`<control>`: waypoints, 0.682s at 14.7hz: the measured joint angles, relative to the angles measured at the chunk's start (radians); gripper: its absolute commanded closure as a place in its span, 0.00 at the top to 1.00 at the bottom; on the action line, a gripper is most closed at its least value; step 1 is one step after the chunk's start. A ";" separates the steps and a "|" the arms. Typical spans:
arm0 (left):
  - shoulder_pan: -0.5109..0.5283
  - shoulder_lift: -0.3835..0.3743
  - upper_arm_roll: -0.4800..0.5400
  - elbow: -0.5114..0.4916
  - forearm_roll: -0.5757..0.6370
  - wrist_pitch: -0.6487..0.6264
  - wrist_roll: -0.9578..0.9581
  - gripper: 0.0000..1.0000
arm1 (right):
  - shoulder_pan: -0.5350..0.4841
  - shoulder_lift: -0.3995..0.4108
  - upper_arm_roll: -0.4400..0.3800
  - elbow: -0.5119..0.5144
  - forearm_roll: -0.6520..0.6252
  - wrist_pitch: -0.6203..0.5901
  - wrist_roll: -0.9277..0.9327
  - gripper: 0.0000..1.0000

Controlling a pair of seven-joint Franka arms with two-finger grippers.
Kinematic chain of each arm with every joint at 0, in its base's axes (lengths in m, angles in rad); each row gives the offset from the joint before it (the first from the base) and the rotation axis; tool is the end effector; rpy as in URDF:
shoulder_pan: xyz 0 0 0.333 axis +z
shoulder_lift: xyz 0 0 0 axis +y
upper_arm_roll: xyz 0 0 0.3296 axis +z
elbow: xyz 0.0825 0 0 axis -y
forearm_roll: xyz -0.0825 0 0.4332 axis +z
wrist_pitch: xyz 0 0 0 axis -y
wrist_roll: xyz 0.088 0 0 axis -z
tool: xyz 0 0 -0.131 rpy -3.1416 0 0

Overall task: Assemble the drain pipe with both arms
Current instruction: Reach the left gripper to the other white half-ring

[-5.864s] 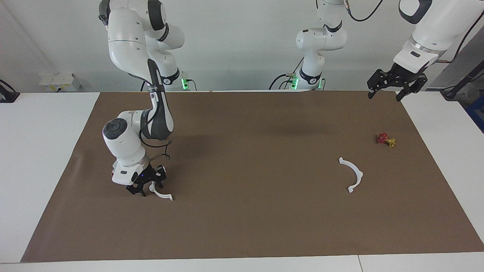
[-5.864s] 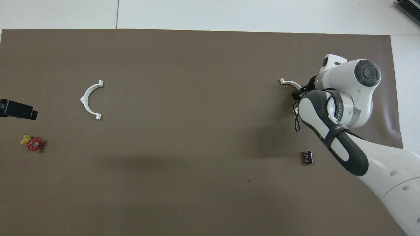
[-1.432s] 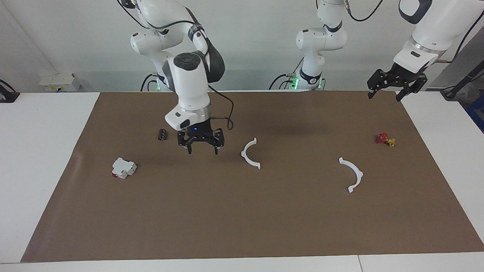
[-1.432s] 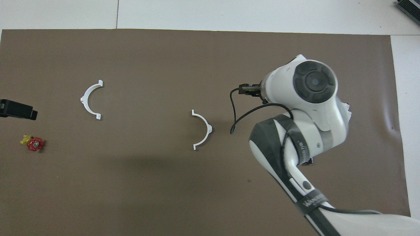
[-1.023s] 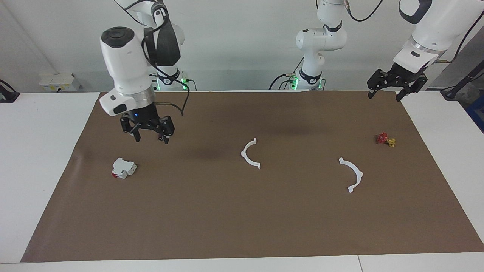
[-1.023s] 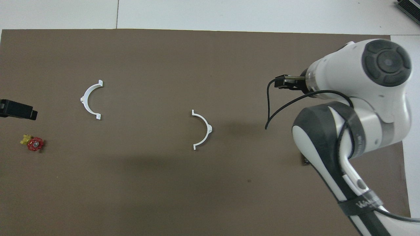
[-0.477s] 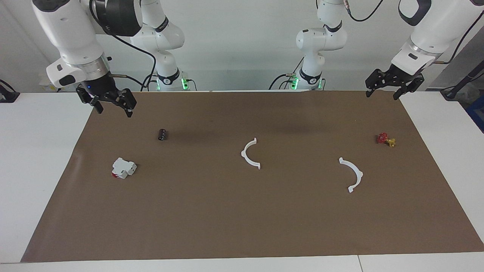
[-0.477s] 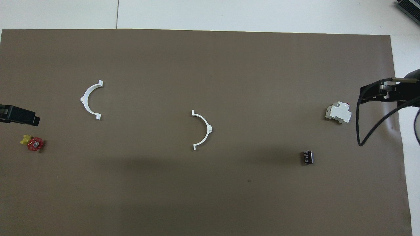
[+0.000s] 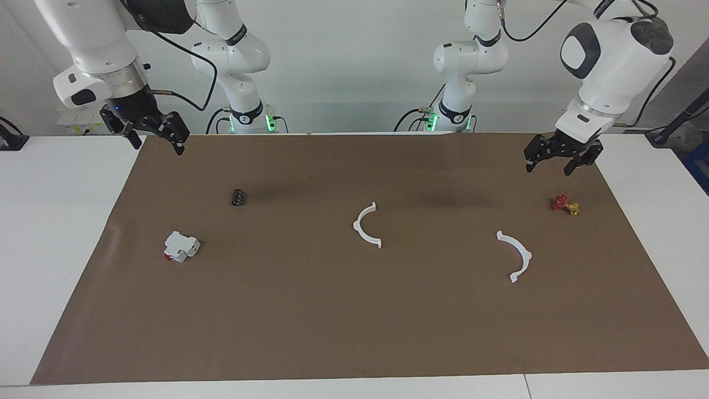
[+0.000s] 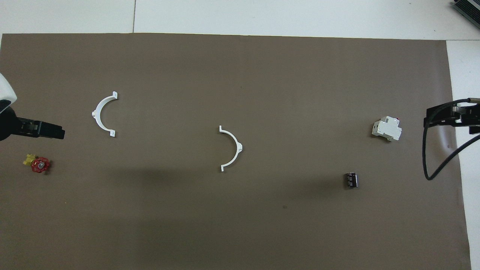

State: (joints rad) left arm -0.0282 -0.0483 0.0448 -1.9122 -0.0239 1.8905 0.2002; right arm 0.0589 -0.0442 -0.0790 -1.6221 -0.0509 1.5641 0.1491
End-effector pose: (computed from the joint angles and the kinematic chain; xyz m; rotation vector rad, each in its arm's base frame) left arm 0.5965 0.0079 0.4914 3.1072 -0.2748 0.0454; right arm 0.5876 -0.0194 0.6132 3.0823 -0.2612 -0.0168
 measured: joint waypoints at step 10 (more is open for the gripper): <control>0.034 0.201 -0.004 -0.121 0.000 0.398 0.001 0.95 | 0.002 0.000 0.003 -0.009 0.032 0.000 0.003 1.00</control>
State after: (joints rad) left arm 0.0057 0.1531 0.0404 -2.0335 -0.0238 2.2882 0.2008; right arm 0.0612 -0.0445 -0.0756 -1.6312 -0.0187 1.5639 0.1521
